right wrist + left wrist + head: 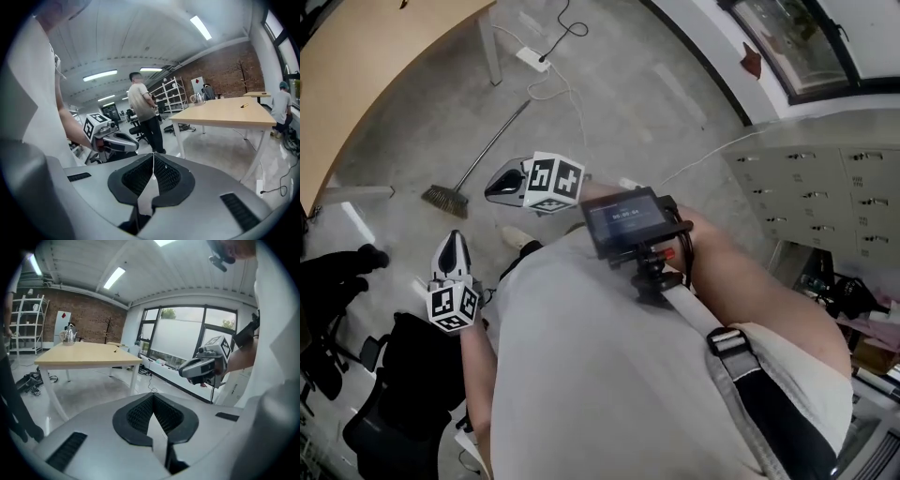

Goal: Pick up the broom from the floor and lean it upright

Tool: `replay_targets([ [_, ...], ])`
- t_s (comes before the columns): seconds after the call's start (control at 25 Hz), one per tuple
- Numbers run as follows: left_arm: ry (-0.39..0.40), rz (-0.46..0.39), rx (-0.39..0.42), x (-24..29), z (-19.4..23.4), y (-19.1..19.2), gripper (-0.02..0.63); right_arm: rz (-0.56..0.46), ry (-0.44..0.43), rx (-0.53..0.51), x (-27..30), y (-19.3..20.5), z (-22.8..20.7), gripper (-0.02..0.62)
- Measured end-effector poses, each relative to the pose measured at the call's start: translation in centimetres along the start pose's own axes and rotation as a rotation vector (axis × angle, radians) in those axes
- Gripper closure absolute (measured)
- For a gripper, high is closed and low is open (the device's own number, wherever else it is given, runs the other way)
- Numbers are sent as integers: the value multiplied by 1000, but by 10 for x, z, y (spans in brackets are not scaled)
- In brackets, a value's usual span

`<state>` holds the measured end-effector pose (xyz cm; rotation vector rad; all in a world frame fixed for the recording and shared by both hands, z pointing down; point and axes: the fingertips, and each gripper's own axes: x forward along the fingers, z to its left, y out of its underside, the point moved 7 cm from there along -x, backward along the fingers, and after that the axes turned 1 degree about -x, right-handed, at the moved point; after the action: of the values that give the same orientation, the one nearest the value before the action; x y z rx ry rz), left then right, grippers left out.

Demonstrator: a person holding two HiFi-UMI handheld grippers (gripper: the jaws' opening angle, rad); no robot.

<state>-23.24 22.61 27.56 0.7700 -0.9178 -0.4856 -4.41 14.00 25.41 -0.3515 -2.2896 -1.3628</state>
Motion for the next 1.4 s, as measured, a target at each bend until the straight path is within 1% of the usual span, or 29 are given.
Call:
replay_targets([
  [0.04,11,10,2,1,10,-1,600,4,10,4,8,-2,-1,578],
  [0.16,41,41,11,-4,20,-8,600,8,35,15,15,-8,6,578],
  [0.28,75,76,13,10,31,-14,600,14,55,44,21,-9,-6,578],
  [0.4,108,111,9,21,40,-11,600,31,80,62,25,-6,-13,578],
  [0.6,167,144,40,48,33,-28,600,16,127,97,11,-7,-39,578],
  [0.76,171,158,45,46,33,-42,600,-13,145,131,8,-15,-44,578],
  [0.84,172,178,52,58,27,-52,600,-41,148,169,-2,-16,-60,578],
  [1.0,171,248,92,110,19,-72,600,-137,144,298,-26,-4,-115,578],
  [1.12,188,271,126,144,10,-83,600,-192,150,349,-45,9,-144,578],
  [1.2,216,298,150,156,2,-83,600,-207,161,392,-55,21,-152,578],
  [1.28,244,337,179,166,-1,-78,600,-201,181,433,-59,36,-160,578],
  [1.4,275,397,208,185,4,-63,600,-205,206,505,-63,58,-172,578],
])
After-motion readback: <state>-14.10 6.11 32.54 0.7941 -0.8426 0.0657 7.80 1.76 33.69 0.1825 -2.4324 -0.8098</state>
